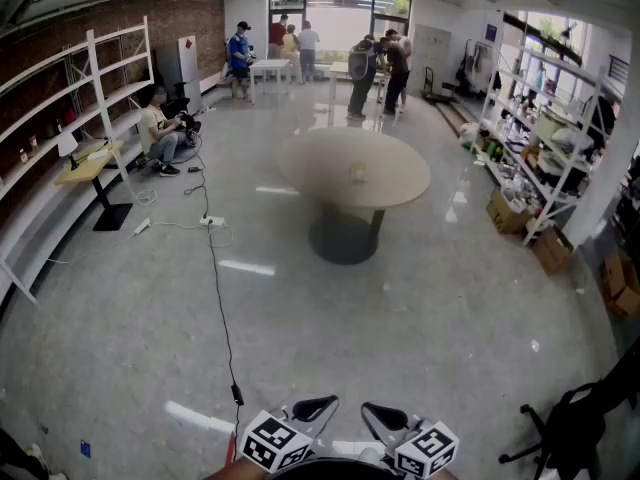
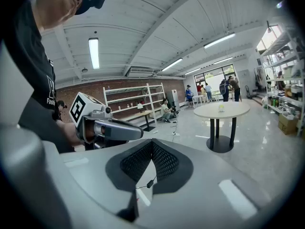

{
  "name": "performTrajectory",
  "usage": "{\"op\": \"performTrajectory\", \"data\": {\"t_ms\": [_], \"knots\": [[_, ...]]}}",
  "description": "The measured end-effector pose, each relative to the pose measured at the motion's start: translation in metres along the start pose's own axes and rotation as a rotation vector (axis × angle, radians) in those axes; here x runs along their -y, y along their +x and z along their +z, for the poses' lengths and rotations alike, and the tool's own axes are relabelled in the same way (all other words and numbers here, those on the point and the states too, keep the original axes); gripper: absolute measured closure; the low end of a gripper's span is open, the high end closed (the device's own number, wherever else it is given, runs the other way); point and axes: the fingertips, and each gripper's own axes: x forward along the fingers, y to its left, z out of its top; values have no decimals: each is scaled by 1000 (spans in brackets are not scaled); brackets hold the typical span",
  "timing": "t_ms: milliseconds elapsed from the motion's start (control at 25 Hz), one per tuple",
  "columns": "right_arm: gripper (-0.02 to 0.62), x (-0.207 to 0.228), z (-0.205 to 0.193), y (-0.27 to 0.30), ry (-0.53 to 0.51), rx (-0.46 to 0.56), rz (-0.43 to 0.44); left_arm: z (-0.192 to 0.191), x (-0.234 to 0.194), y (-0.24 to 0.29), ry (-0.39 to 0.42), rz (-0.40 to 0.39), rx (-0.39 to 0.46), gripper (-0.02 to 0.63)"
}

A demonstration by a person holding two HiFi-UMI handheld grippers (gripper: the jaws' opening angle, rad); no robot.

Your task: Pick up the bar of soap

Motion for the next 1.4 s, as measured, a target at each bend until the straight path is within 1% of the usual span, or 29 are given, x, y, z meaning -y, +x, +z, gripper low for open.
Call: {"op": "performTrajectory", "data": {"t_ms": [120,240,440,560,640,720,920,1000,1080,1240,1320,1400], "knots": [[589,-18,6,26,-13,-10,37,0,-22,-23,-6,38,14,598],[589,-35,12,49,-25,-6,60,-3,-43,-45,-23,58,18,598],[589,-49,11,74,-33,-13,59,-13,-71,-63,-16,65,14,598],[589,-45,11,78,-38,-43,45,-14,-86,-64,-42,70,16,598],[589,-36,13,79,-22,-49,25,-13,-93,-62,-69,63,18,598],[589,-23,17,85,-2,-43,7,-12,-101,-54,-81,50,14,598],[588,12,30,111,22,-22,2,4,-128,-28,-62,40,0,598],[558,31,38,125,36,-9,9,14,-144,-16,-62,48,-7,598],[552,54,48,140,48,8,24,24,-161,-2,-60,59,-25,598],[540,117,84,158,31,43,45,57,-194,45,-40,88,-48,598],[525,154,105,158,25,62,60,81,-209,81,-72,91,-33,598],[501,189,119,157,22,75,66,104,-223,118,-125,72,-1,598]]}}
